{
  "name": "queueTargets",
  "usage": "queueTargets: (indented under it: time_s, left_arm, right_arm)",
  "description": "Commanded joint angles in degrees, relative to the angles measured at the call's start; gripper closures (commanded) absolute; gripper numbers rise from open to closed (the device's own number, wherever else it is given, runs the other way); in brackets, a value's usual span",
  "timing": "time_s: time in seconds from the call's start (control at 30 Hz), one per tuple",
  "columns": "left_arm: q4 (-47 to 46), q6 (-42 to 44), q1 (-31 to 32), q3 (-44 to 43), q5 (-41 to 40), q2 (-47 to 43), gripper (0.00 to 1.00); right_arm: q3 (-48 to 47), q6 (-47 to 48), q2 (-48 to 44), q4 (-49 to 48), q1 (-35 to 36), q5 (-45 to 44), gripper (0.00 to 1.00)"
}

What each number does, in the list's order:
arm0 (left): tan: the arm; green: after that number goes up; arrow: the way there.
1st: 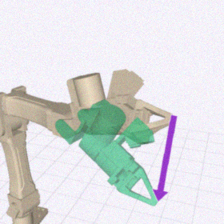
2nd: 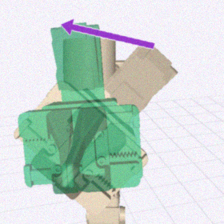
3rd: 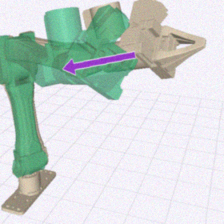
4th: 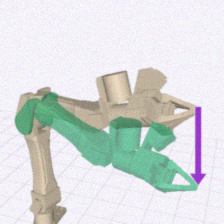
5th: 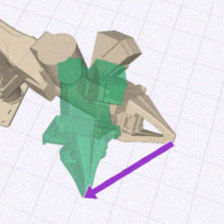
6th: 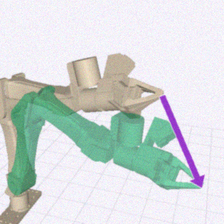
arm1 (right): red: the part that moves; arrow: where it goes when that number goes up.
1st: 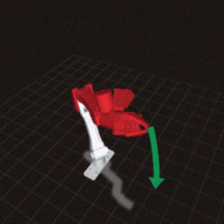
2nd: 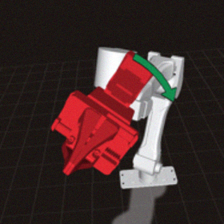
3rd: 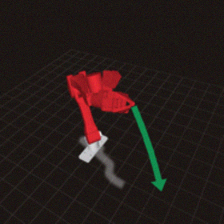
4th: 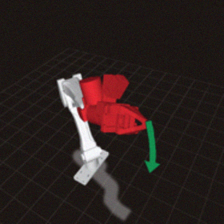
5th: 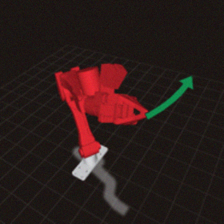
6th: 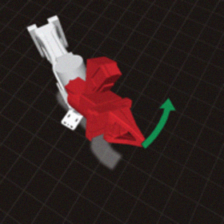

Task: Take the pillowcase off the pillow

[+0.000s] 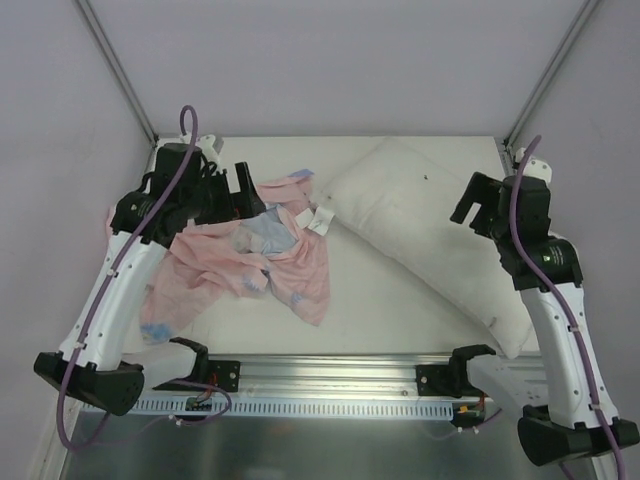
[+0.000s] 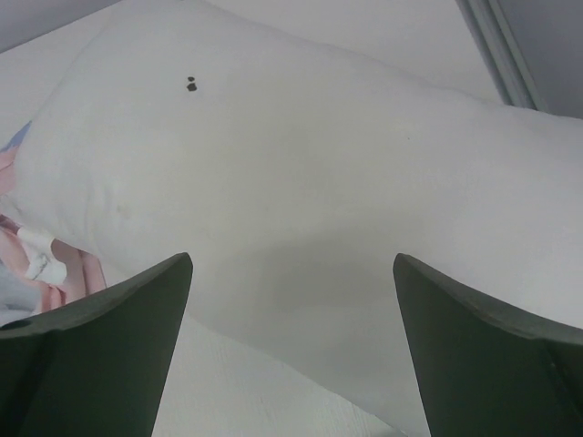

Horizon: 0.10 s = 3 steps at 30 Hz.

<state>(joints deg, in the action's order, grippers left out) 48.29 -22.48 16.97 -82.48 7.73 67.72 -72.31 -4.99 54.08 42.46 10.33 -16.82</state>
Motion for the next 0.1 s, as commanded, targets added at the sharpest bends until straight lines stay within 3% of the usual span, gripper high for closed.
queueTargets:
  time_s: [0.0,0.07]
  left_arm:
    - [-1.88,0.15,1.39,1.70,3.43,-3.82,0.01]
    - [-2.06,0.51,1.40,1.44,3.52,-6.37,0.01]
  right_arm:
    - [2.52,0.87,-2.39,1.40,0.13,-4.62,0.04]
    - [3.14,0.60,-3.02,1.75,0.13,-4.71,0.04]
